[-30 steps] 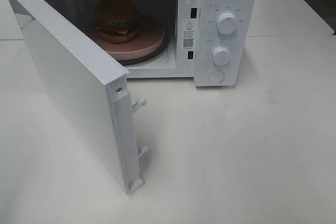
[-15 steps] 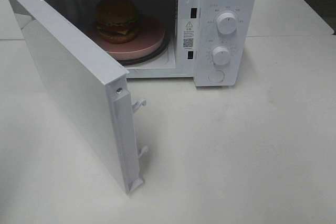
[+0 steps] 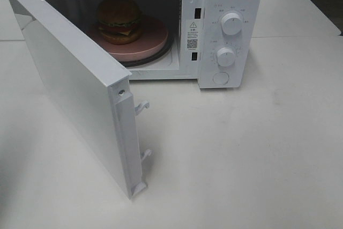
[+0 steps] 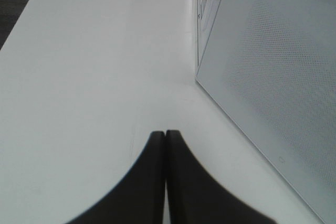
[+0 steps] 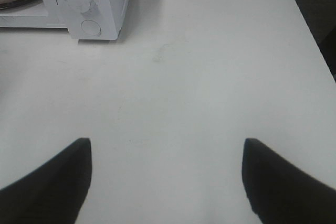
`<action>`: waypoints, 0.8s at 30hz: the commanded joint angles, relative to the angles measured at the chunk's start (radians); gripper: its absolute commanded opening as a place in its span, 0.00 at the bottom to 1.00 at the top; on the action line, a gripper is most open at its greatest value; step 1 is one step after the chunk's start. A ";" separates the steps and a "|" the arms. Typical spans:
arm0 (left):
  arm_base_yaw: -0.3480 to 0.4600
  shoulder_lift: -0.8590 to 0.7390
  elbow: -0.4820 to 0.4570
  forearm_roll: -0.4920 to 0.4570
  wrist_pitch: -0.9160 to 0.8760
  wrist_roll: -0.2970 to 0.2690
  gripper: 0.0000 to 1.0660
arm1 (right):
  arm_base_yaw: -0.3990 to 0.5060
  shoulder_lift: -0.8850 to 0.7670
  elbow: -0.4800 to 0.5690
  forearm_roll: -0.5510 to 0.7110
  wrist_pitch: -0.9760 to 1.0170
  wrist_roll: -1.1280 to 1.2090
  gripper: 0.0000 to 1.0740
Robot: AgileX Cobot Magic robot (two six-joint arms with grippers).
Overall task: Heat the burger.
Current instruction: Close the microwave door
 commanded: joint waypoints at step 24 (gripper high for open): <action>-0.171 0.269 0.186 -0.138 -0.596 0.132 0.00 | -0.004 -0.026 0.003 -0.002 -0.008 -0.008 0.70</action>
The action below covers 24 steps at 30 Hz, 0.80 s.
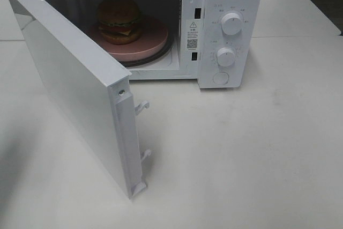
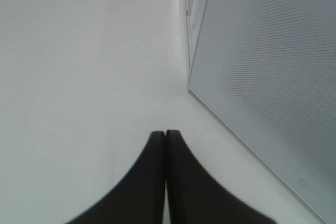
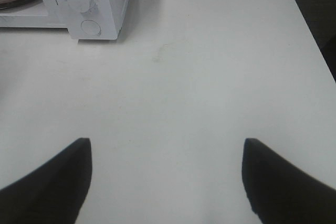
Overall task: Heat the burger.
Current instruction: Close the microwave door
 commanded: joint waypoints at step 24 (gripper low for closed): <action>-0.152 0.201 0.067 0.280 -0.488 -0.326 0.00 | -0.004 -0.026 0.003 -0.002 -0.008 -0.008 0.70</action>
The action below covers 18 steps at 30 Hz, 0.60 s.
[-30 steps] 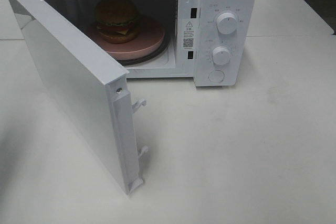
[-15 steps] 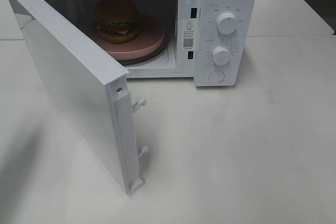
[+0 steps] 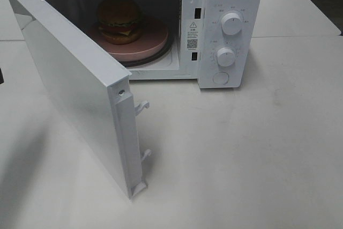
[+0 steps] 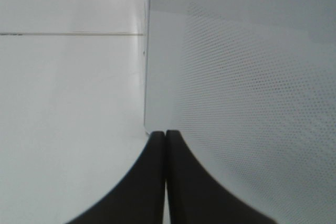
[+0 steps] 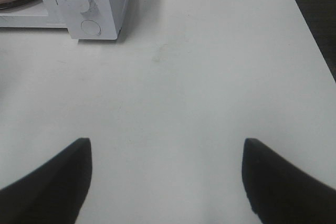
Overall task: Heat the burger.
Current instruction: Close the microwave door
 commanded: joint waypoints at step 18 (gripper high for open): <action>-0.133 0.242 -0.040 0.226 -0.336 -0.258 0.00 | -0.004 -0.026 0.003 -0.002 -0.008 -0.008 0.70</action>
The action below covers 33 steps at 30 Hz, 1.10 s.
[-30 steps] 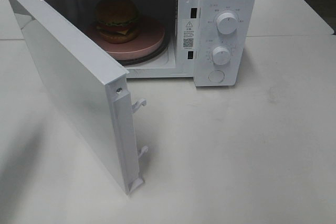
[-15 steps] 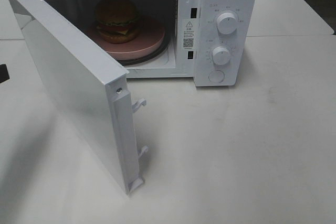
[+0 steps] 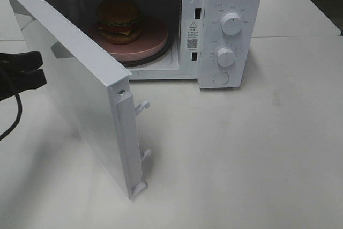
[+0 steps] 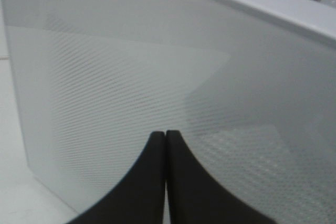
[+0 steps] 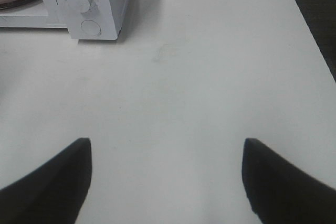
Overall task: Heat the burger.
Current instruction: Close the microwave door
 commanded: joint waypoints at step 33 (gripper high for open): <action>-0.360 0.314 -0.399 -0.439 -0.014 0.229 0.00 | -0.004 -0.026 0.003 -0.002 -0.008 -0.008 0.70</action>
